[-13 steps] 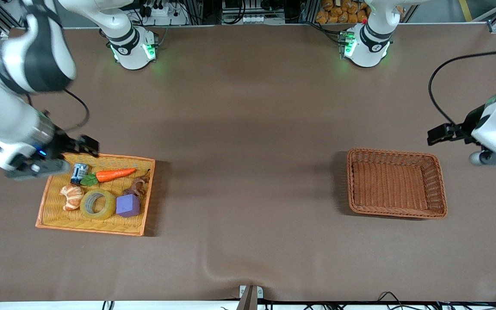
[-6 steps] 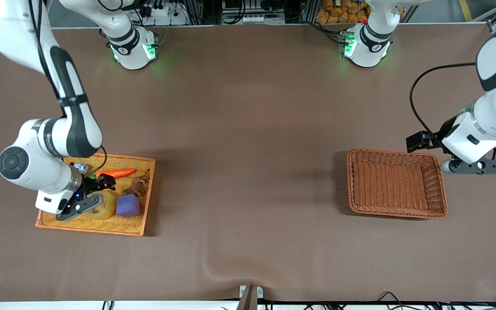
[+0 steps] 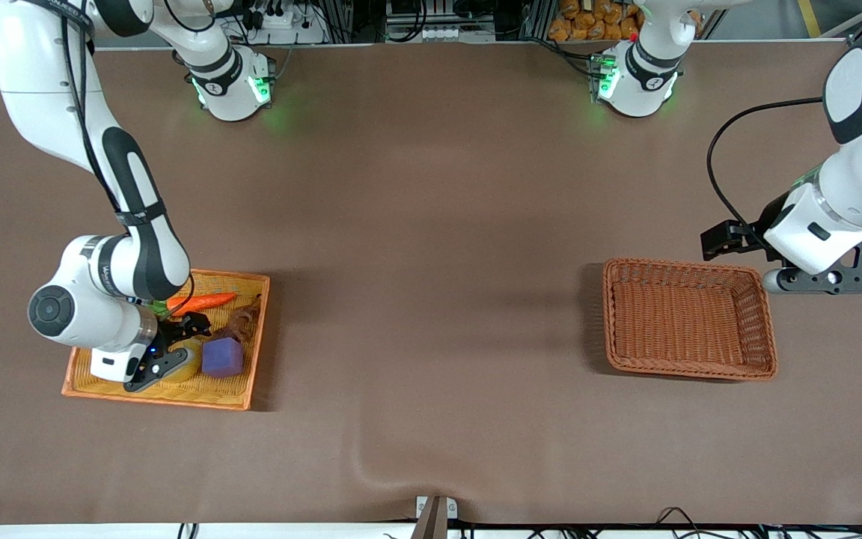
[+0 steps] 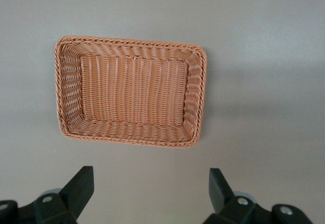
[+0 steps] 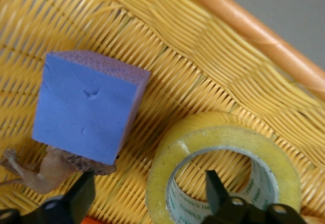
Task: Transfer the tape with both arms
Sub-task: 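Reach the right gripper down to the yellow tape roll in the basket, then grasp the tape roll rim with the right gripper and lift it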
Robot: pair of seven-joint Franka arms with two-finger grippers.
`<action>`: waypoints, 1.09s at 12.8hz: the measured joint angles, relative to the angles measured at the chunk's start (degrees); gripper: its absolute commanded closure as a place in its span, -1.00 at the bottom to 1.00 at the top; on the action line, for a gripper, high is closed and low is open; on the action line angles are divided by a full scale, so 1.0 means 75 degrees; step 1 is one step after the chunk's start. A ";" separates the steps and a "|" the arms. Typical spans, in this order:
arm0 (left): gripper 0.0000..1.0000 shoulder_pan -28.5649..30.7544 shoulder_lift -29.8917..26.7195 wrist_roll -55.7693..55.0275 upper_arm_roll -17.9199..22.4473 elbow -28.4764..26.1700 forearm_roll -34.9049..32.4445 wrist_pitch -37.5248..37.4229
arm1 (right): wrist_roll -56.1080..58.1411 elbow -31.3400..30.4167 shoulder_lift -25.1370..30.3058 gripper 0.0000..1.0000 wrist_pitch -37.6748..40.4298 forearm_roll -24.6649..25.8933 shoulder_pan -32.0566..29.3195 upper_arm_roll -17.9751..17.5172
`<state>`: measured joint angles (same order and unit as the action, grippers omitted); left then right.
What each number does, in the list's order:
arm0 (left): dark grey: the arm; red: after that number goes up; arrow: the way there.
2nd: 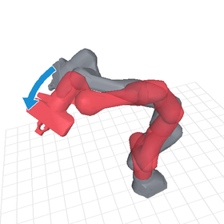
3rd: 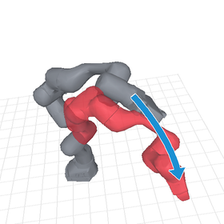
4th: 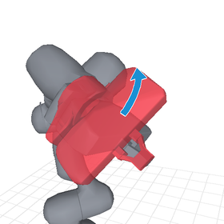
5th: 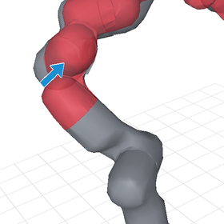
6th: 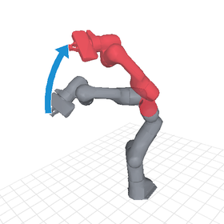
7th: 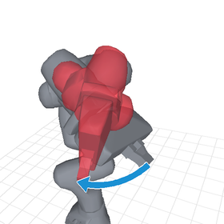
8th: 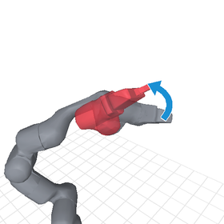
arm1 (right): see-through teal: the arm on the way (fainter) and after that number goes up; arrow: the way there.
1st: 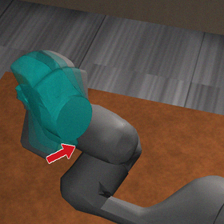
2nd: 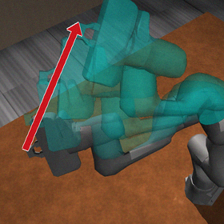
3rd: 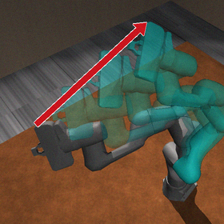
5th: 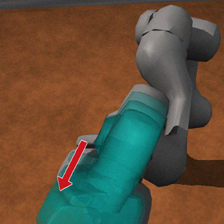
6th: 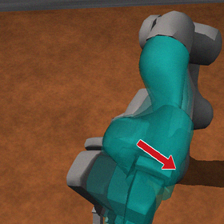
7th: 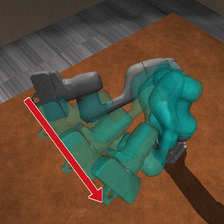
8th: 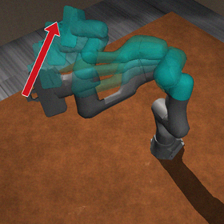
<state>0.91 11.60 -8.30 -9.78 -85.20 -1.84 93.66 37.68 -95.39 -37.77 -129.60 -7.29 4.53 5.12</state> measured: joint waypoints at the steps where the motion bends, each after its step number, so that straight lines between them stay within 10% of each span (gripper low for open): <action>1: -1.00 0.0001 0.0001 0.0000 0.0000 -0.0004 0.0000 0.0000 | 0.0081 0.0008 -0.0037 0.36 0.0000 -0.0003 -0.0002 0.0001; 3: -1.00 -0.0002 0.0003 0.0000 -0.0001 -0.0011 0.0000 0.0000 | 0.0161 0.0011 -0.0049 1.00 0.0023 -0.0006 -0.0025 0.0008; 9: -1.00 -0.0049 0.0032 0.0001 -0.0023 -0.0036 0.0000 0.0000 | 0.0191 0.0382 0.0073 1.00 0.0687 -0.0006 0.0014 -0.0011; 14: -1.00 -0.0144 0.0058 -0.0019 -0.0081 -0.0038 0.0004 0.0004 | -0.0610 0.2346 0.0733 1.00 0.4034 -0.0054 0.0462 -0.0072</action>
<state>-0.17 12.03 -8.44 -10.39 -85.49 -1.82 93.70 33.11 -77.79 -32.27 -99.34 -7.69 7.99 4.58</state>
